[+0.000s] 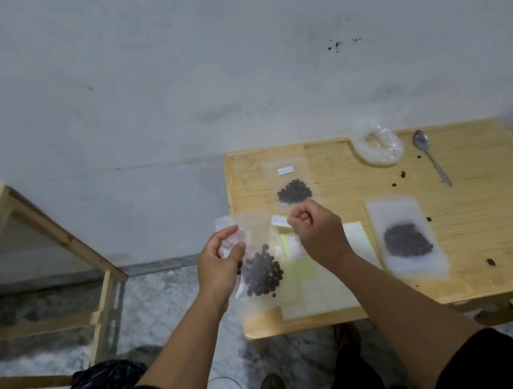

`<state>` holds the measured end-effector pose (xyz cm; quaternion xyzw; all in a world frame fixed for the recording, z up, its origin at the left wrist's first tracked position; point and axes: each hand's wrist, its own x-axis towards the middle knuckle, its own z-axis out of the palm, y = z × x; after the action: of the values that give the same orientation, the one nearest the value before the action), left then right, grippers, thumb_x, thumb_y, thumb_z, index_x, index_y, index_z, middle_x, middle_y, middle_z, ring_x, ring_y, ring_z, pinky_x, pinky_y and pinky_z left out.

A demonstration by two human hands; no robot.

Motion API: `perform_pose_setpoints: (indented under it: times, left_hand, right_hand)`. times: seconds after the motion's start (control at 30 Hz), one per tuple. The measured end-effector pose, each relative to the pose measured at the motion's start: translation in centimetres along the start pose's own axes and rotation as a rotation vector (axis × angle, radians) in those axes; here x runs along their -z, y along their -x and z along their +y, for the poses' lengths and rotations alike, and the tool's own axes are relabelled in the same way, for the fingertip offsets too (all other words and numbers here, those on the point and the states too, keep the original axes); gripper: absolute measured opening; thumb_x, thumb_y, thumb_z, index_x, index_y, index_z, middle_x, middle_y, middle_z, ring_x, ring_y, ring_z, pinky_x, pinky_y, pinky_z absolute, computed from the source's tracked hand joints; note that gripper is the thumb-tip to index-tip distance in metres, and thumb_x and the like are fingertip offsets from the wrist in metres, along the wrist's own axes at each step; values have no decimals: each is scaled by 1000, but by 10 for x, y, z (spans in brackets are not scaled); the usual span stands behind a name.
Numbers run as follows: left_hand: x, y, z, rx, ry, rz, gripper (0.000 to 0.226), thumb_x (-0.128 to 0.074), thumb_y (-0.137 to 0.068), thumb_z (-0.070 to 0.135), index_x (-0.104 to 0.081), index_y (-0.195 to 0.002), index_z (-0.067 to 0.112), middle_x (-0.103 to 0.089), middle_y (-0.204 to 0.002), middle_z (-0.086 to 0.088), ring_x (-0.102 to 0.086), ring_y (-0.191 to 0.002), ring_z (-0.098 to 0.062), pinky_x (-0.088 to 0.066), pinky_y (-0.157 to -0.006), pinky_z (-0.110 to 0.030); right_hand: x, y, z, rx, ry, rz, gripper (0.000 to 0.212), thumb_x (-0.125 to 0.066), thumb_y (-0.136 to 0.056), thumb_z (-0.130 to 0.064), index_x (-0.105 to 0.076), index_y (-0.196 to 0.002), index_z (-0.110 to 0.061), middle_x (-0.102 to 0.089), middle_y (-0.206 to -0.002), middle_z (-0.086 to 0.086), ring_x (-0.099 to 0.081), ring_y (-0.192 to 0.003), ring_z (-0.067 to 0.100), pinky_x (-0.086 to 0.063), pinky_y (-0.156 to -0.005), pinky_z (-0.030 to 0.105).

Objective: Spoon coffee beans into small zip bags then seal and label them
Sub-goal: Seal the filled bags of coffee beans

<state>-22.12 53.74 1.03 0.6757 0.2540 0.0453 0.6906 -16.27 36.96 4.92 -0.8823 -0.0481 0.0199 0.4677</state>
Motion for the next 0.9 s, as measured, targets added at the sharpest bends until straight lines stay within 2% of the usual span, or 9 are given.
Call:
perform_pose_setpoints:
  times: [0.07,0.17,0.37,0.47,0.53,0.63,0.67,0.8,0.9]
  left_hand:
    - [-5,0,7,-24,10,-12,32,-66,-85,9,-67,-97,38,-66,-113,3,-60,-110,-22,-51,-94,-45]
    - [-12,1,16,-56,18,-40,32,-66,-85,9,-68,-98,38,-67,-112,5,-61,-108,-17,-51,-95,-43]
    - [-14,6,24,-96,-8,-124,33,-65,-86,12,-68,-102,40,-67,-114,13,-58,-114,-16,-45,-102,-44]
    - [-13,7,25,-100,-16,-145,33,-65,-86,14,-67,-105,41,-66,-115,12,-58,-115,-18,-45,-102,-45]
    - [-13,9,27,-99,-15,-146,33,-63,-87,12,-67,-106,40,-66,-117,10,-60,-109,-18,-51,-94,-38]
    - [-14,11,30,-84,33,-150,34,-63,-87,8,-65,-106,36,-65,-118,1,-62,-81,-15,-56,-72,-30]
    - [-15,12,31,-74,49,-149,34,-65,-85,9,-66,-106,35,-65,-117,0,-63,-81,-15,-56,-74,-33]
    - [-20,12,32,-77,51,-88,32,-78,-75,24,-68,-104,33,-67,-110,13,-61,-109,-14,-51,-95,-38]
    - [-25,9,34,-110,48,-35,25,-75,-79,18,-69,-99,32,-68,-105,14,-62,-104,-11,-52,-93,-34]
  right_hand:
    - [2,-1,-15,77,-55,-45,8,-64,-83,-8,-59,-77,-11,-50,-60,-10,-50,-55,-3,-39,-56,8]
    - [1,0,-25,122,-48,-81,5,-67,-82,-10,-62,-81,-7,-50,-60,-11,-50,-55,-6,-39,-57,5]
    - [2,0,-28,104,76,-144,4,-64,-84,-9,-62,-81,-8,-49,-59,-10,-47,-54,3,-38,-55,10]
    - [5,-2,-32,100,113,-181,3,-63,-85,-9,-63,-84,-6,-51,-60,-8,-47,-55,4,-39,-54,8]
    - [5,-3,-33,83,142,-194,3,-63,-86,-10,-63,-85,-7,-52,-61,-7,-48,-56,6,-39,-54,7]
    - [4,-4,-34,55,160,-189,4,-63,-86,-12,-63,-85,-8,-55,-64,-3,-50,-59,10,-37,-55,8]
    - [3,-4,-35,49,163,-184,4,-63,-86,-13,-63,-86,-9,-57,-67,-1,-51,-61,11,-38,-56,10]
    - [1,-4,-37,43,158,-154,5,-64,-86,-15,-64,-86,-10,-59,-71,0,-53,-64,11,-41,-62,16]
    - [0,-5,-36,40,149,-128,6,-66,-85,-17,-62,-83,-13,-55,-64,-5,-50,-58,5,-41,-63,17]
